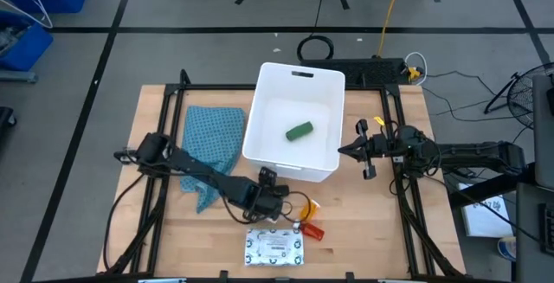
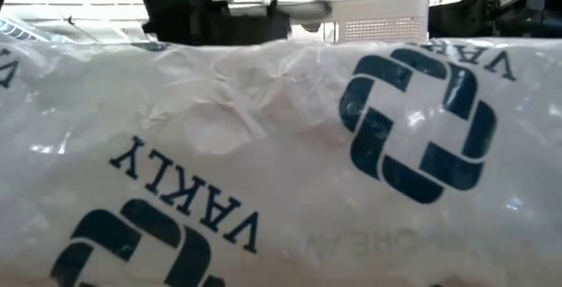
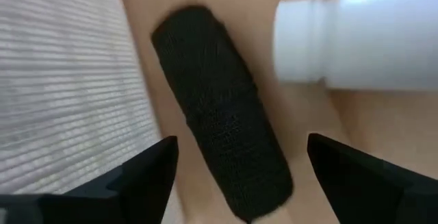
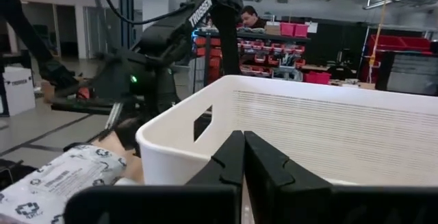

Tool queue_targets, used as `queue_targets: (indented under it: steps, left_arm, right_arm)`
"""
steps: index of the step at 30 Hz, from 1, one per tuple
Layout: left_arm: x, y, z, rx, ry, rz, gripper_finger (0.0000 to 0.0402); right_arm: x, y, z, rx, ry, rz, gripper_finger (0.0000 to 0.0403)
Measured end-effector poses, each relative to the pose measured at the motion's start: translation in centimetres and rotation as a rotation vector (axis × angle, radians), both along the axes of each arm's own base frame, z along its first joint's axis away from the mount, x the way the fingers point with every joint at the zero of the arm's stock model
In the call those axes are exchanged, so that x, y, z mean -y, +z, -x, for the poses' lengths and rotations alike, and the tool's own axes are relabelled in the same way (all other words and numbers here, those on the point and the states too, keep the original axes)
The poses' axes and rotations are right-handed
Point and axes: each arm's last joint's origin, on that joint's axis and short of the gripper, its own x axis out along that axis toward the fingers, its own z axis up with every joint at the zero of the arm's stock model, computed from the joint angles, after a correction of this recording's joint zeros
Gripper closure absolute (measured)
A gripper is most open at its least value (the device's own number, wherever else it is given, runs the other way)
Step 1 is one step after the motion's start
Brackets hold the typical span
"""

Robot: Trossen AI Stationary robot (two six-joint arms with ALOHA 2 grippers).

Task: Pick & place medical supplies in basket/bin
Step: Put the black bandage into the white bin

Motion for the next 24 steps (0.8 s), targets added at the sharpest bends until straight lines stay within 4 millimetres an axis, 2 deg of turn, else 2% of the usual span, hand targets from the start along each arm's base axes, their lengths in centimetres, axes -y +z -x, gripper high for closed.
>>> queue_targets:
  steps: [6, 9, 12, 17, 21, 24]
  left_arm:
    - [-2.0, -1.2, -0.1, -0.014, 0.043, 0.079, 0.0119]
    - [-2.4, -1.3, -0.2, -0.020, 0.046, 0.110, 0.0153]
    - [-2.3, -1.3, -0.3, -0.023, 0.018, 0.122, 0.0213]
    - [-1.6, -0.5, -0.4, -0.010, -0.014, 0.136, 0.0342]
    - [-0.6, 1.3, 0.3, 0.008, -0.054, 0.119, 0.0344]
    - [0.2, 3.6, 1.3, 0.042, -0.079, 0.086, 0.0344]
  right_arm:
    - [0.2, 0.0, 0.0, 0.005, -0.011, -0.007, 0.0403]
    - [0.2, 0.1, 0.0, 0.006, -0.012, -0.004, 0.0403]
    - [0.2, 0.1, 0.0, 0.006, -0.012, -0.002, 0.0403]
    - [0.2, 0.1, 0.0, 0.009, -0.011, 0.004, 0.0403]
    - [0.2, 0.1, 0.0, 0.012, -0.011, 0.004, 0.0403]
    - [0.1, 0.1, 0.0, 0.014, -0.009, 0.009, 0.0403]
